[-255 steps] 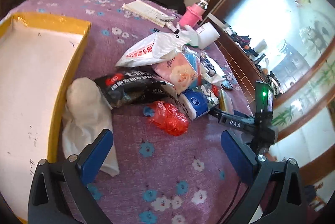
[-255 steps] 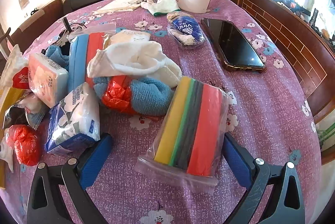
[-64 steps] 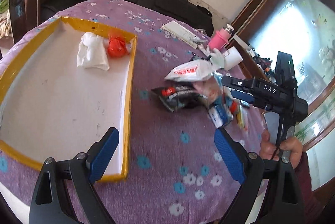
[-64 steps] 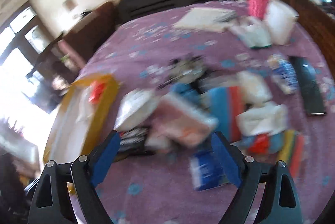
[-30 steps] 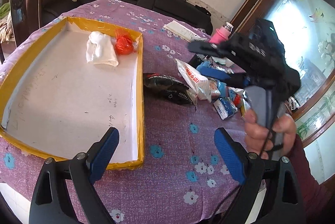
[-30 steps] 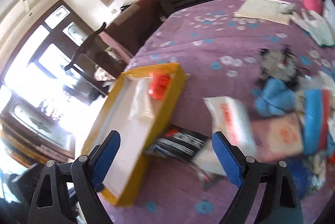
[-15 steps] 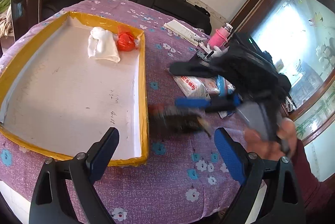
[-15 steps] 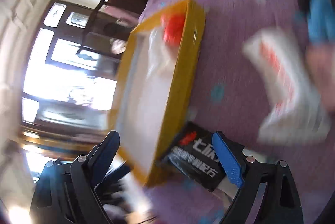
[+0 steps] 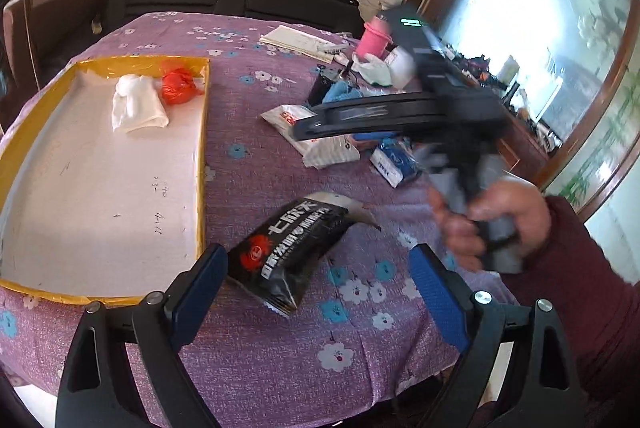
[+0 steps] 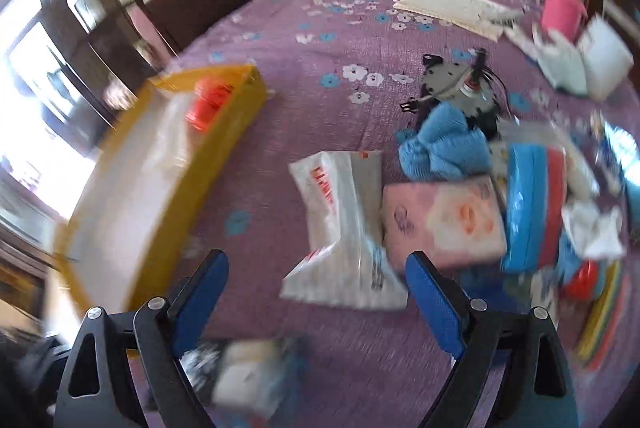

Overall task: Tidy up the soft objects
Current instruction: 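Move the right gripper to the white tissue packet while the left gripper approaches the black snack bag, then close the right gripper on the tissue packet while the left gripper grasps the black bag, then lift the tissue packet with the right gripper while the left gripper lifts the black bag, then carry the tissue packet over the yellow tray and open the right gripper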

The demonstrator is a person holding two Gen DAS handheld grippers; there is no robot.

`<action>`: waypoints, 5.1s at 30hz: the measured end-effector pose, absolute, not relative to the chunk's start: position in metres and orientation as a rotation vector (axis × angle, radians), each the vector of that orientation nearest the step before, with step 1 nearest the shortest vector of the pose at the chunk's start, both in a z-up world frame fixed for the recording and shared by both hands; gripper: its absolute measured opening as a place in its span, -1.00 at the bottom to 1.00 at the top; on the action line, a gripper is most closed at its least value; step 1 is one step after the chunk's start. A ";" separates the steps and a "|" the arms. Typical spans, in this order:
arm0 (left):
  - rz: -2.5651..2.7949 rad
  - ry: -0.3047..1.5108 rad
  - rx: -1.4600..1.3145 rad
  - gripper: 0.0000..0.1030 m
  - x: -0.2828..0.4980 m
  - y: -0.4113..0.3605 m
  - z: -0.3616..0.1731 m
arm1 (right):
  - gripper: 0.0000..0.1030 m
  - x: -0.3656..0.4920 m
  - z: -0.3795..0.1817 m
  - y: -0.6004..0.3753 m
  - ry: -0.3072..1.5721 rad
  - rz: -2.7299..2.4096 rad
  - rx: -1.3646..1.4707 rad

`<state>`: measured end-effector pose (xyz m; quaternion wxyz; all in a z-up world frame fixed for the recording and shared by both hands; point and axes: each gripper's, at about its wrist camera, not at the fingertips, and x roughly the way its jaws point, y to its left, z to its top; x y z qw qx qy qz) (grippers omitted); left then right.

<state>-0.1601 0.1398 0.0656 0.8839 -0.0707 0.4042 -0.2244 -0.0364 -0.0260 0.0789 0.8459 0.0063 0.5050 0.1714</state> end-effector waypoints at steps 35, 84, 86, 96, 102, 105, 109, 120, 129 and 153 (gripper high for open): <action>-0.495 0.870 0.512 0.78 -0.122 0.053 0.025 | 0.25 -0.133 0.056 -0.130 1.101 0.352 0.106; -0.499 0.813 -0.076 -0.09 -0.155 0.120 0.063 | 0.37 -0.119 0.051 -0.111 1.063 0.299 0.049; -0.498 0.811 -0.074 -0.09 -0.155 0.122 0.064 | 0.37 -0.116 0.044 -0.101 1.070 0.286 0.006; -0.527 0.888 0.048 0.28 -0.150 0.093 0.034 | -0.03 -0.136 0.053 -0.095 1.016 0.272 -0.077; -0.513 0.886 0.182 0.04 -0.155 0.068 0.020 | -0.04 -0.146 0.062 -0.112 0.997 0.274 -0.003; -0.543 0.848 0.108 -0.12 -0.156 0.077 0.036 | -0.04 -0.150 0.071 -0.122 0.993 0.298 0.064; -0.583 0.818 -0.042 -0.22 -0.152 0.107 0.059 | -0.04 -0.152 0.088 -0.124 0.968 0.355 0.131; -0.533 0.741 -0.423 -0.41 -0.124 0.230 0.099 | -0.04 -0.135 0.125 -0.068 0.921 0.500 0.151; -0.350 0.770 -0.590 -0.48 -0.047 0.327 0.082 | -0.03 -0.086 0.148 0.039 0.895 0.632 0.110; -0.409 0.401 -1.000 0.06 -0.009 0.405 0.042 | 0.27 -0.052 0.139 0.105 0.867 0.494 -0.011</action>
